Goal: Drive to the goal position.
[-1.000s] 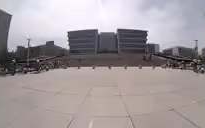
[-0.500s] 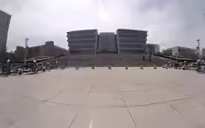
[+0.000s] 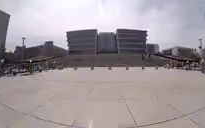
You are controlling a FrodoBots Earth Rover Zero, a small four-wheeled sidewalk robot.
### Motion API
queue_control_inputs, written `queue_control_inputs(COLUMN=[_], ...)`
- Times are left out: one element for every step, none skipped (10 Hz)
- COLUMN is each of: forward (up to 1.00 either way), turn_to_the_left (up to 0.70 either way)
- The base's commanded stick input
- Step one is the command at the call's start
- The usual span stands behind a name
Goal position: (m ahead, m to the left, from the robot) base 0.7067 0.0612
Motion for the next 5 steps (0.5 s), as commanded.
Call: queue_control_inputs(forward=[1.00,1.00,1.00,1.00,1.00], turn_to_the_left=[0.00,0.00,0.00,0.00,0.00])
